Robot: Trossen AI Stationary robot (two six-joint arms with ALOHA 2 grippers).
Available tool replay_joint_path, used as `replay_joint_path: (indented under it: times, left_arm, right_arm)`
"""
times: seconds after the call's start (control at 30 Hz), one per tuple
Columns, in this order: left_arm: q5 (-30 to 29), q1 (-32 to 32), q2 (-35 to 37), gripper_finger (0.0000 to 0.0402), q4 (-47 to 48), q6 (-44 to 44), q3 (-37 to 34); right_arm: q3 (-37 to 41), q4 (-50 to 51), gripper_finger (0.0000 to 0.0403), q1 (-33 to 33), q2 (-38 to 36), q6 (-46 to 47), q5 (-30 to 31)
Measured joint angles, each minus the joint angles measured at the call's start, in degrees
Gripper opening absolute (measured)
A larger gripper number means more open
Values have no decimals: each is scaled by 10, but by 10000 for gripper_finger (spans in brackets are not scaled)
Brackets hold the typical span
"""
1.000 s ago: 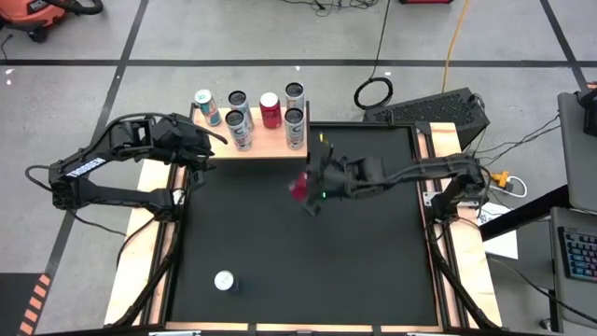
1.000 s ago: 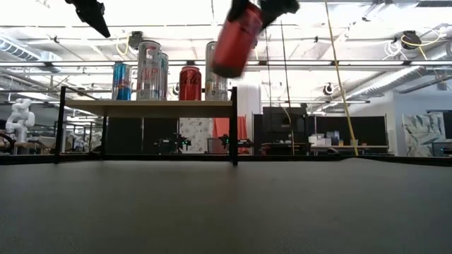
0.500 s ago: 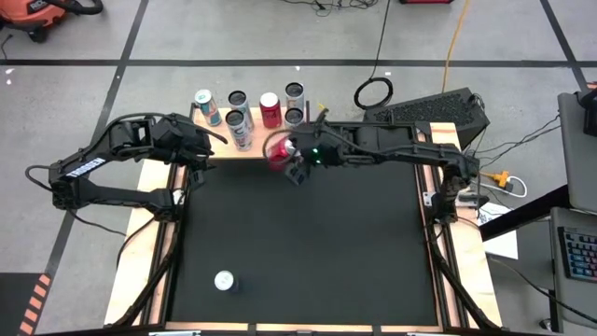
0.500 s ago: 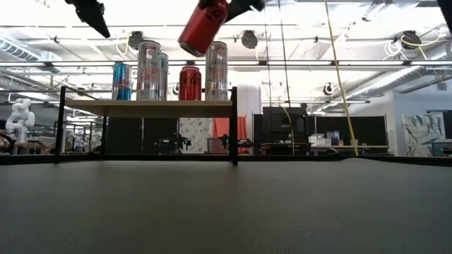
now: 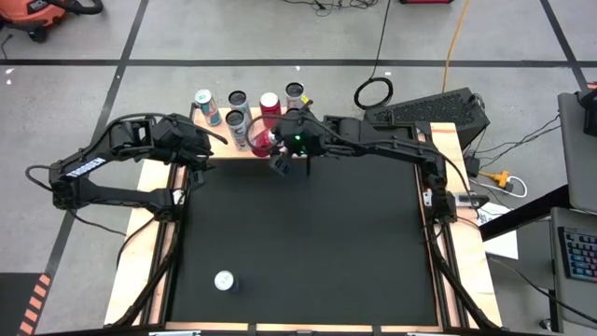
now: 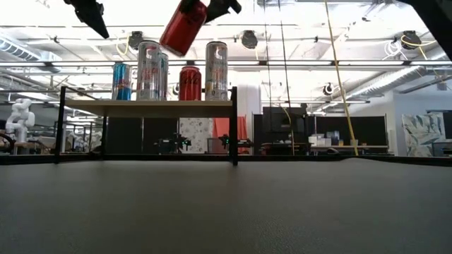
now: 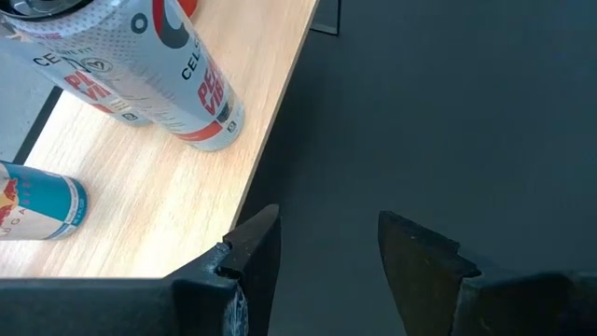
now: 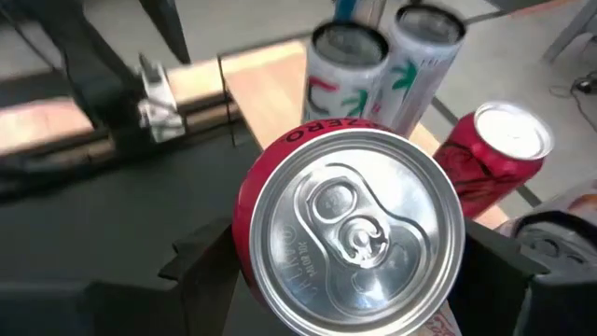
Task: Place canned beverage on shelf
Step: Put the red soda can on the shelf aligned with the other red soda can
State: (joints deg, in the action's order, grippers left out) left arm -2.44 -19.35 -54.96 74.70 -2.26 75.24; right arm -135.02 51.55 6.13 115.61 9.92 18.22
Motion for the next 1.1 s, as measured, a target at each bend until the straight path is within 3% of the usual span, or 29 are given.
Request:
replay_joint_path:
  times: [0.93,1.1]
  left_arm:
    - [0,0,0,180,0,-1,0]
    - [0,0,0,180,0,-1,0]
  right_arm:
    - [0,-24,283,8,62,-138,-2]
    - [0,-25,283,7,64,-162,35]
